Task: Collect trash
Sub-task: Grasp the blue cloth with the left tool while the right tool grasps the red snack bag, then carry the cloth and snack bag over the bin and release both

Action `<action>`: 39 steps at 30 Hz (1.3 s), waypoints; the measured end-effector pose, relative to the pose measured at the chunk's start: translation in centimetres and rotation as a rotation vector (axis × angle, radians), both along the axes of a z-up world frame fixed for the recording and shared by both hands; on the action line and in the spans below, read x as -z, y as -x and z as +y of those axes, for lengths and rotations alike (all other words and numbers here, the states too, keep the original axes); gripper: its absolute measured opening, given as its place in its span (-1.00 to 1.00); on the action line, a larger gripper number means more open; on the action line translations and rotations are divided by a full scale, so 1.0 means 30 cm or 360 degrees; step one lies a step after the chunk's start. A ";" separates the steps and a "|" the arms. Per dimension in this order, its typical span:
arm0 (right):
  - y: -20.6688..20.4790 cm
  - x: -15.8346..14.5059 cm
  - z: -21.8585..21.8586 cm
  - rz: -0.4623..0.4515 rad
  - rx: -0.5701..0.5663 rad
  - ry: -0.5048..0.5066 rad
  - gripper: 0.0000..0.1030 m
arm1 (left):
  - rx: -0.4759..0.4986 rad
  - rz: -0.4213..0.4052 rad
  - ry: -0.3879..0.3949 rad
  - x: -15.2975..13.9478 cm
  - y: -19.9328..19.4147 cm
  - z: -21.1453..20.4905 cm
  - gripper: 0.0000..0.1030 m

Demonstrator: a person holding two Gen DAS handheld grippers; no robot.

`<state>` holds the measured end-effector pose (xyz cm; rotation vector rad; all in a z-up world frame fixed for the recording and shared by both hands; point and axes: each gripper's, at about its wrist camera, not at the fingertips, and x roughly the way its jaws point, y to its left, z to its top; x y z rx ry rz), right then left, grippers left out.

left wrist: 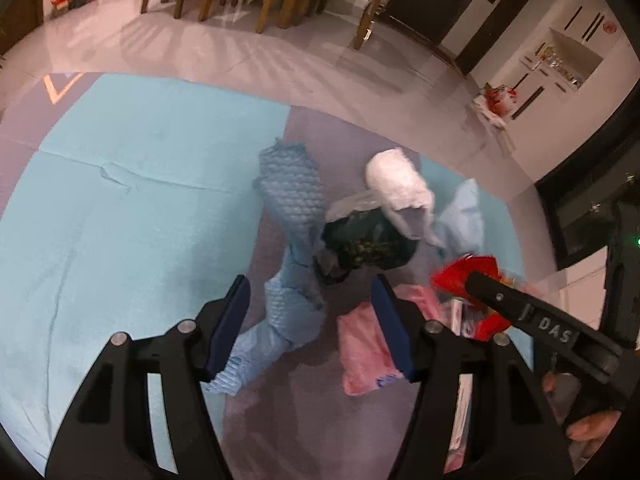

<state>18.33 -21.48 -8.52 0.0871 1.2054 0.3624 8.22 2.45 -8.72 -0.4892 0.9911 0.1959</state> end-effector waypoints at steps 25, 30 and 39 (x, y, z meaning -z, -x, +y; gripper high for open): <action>0.087 -0.139 -0.163 -0.0085 0.0162 -0.0169 -0.29 | -0.0068 -0.0120 0.0285 -0.059 0.117 -0.007 -0.49; 0.168 -0.199 -0.254 -0.0152 0.0184 -0.0152 -0.29 | 0.0072 -0.0106 0.0193 -0.119 0.153 -0.077 -0.49; 0.229 -0.374 -0.435 -0.0397 0.0369 -0.0090 -0.29 | 0.0252 -0.0257 0.0156 -0.274 0.173 -0.313 -0.49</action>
